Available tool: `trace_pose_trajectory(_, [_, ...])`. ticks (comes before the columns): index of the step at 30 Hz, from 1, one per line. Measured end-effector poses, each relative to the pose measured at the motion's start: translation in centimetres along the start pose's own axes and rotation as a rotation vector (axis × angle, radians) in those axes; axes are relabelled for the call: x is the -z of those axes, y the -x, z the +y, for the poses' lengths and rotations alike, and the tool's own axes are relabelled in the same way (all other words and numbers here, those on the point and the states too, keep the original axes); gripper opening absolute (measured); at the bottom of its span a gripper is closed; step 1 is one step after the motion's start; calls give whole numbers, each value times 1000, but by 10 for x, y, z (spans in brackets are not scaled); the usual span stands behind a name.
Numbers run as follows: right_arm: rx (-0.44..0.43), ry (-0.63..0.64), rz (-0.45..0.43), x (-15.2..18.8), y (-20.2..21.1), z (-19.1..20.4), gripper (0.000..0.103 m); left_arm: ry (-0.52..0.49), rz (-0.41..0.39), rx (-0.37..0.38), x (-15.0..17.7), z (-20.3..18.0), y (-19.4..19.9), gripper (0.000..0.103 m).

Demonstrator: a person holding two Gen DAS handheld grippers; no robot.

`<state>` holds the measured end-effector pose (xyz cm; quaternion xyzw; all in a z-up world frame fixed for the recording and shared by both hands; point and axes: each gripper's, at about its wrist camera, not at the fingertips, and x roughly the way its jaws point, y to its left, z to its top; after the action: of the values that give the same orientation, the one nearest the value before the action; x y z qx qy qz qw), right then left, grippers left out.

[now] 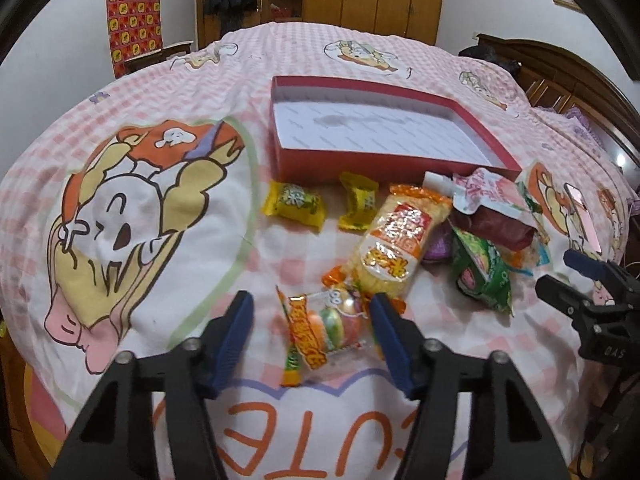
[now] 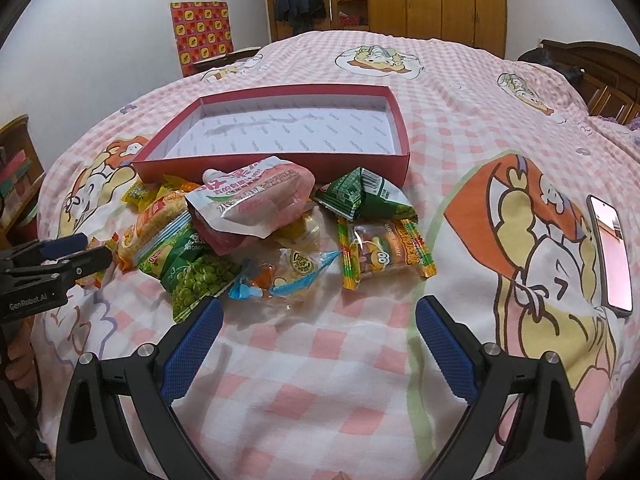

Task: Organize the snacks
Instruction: 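Grasp the gummy burger candy pack with the left tool while the right tool grasps the clear blue-cornered candy bag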

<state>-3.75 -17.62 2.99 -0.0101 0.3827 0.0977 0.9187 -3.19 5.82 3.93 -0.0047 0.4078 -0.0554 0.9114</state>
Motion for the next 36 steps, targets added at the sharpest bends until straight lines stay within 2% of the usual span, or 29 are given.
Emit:
trace_pose_trajectory(3, [0, -8, -2, 0, 0, -1, 98, -2, 0, 2, 1, -1, -1, 52])
trace_pose_trajectory(5, [-12, -19, -2, -1, 0, -2, 96, -1, 5, 3, 2, -1, -3, 51])
trace_pose_trajectory(9, [-43, -24, -11, -1, 5, -1, 85, 0, 7, 4, 4, -1, -4, 51])
trace_pose_trajectory(13, [-83, -31, -6, -3, 7, 3, 75, 6, 6, 15, 7, 2, -2, 43])
trace_pose_trajectory(18, [-136, -33, 25, -5, -2, 12, 69, 7, 2, 24, 9, 4, 1, 43])
trace_pose_trajectory(22, [-121, -27, 25, -10, -9, 15, 68, 21, 11, 32, 10, 6, -2, 45])
trace_pose_trajectory(27, [-112, -44, 40, -14, -21, 12, 58, 16, 7, 30, 9, 5, -3, 45])
trace_pose_trajectory(28, [-111, -45, 43, -14, -23, 12, 53, 13, 4, 28, 9, 5, -3, 42])
trace_pose_trajectory(36, [-148, -85, 45, -13, -24, 4, 43, -6, -18, 22, 9, 0, 2, 39])
